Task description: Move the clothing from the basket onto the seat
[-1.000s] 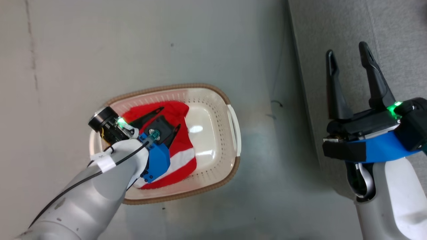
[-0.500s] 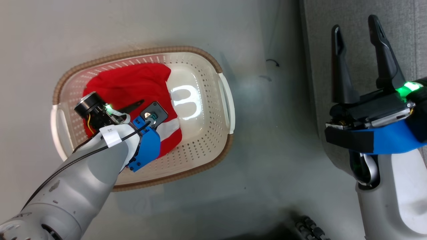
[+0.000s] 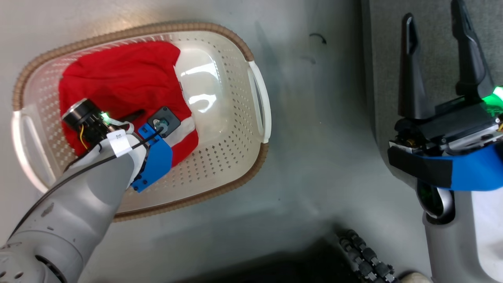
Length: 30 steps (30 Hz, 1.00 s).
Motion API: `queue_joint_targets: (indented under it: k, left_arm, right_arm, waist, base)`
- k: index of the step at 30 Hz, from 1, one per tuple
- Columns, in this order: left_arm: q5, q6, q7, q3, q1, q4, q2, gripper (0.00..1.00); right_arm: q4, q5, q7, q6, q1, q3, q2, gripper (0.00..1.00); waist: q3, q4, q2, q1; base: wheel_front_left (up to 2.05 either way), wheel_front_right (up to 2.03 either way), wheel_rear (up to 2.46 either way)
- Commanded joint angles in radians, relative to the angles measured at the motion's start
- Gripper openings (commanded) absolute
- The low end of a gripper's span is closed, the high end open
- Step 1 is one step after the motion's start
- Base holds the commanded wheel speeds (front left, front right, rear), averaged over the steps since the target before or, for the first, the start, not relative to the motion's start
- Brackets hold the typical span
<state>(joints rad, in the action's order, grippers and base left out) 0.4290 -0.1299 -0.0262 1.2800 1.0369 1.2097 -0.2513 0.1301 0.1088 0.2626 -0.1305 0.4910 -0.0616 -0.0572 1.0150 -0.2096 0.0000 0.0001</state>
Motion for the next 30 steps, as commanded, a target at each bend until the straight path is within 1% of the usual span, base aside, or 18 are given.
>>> queue_joint_targets:
  k: [1,5,15,16,17,23,30]
  left_arm:
    - [-0.005,0.0,-0.002,0.002,0.023,0.004,-0.008,1.0]
    - [-0.003,0.0,-0.004,0.003,0.041,0.019,-0.01,1.0]
    - [0.004,0.0,-0.035,0.003,0.044,0.057,0.011,1.0]
    - [0.006,0.0,-0.035,0.003,0.046,0.059,0.014,0.46]
    - [-0.007,0.0,-0.022,0.003,0.053,0.06,0.017,0.0]
    - [-0.001,0.0,-0.005,0.003,0.062,0.067,0.037,0.0]
    - [0.013,0.0,0.073,0.002,0.077,0.071,0.053,0.0]
  right_arm:
    - [0.01,-0.002,0.003,0.0,0.0,0.002,0.004,1.0]
    - [0.048,-0.017,0.003,0.0,-0.019,0.005,0.005,1.0]
    - [0.137,-0.054,0.003,0.0,-0.093,-0.009,0.007,1.0]
    - [0.143,-0.058,0.003,0.0,-0.097,-0.009,0.007,1.0]
    - [0.148,-0.063,0.003,0.0,-0.099,-0.009,0.007,1.0]
    - [0.154,-0.075,0.003,0.0,-0.088,-0.004,0.008,1.0]
    - [0.143,-0.062,0.003,0.0,-0.043,-0.003,0.008,1.0]
  waist:
    - [0.02,-0.008,0.0,-0.0001]
    - [0.048,-0.011,0.0,-0.0001]
    - [0.055,-0.005,0.0,-0.0001]
    - [0.055,-0.003,0.0,-0.0001]
    - [0.056,0.0,0.0,-0.0001]
    - [0.057,0.012,0.0,-0.0001]
    - [0.041,0.023,0.0,-0.0001]
  base:
    - [0.0,0.0,0.0]
    - [0.0,0.0,0.0]
    - [0.01,0.01,0.01]
    - [0.05,0.05,0.05]
    - [0.03,0.03,0.03]
    - [0.0,0.0,0.0]
    - [0.0,0.0,0.0]
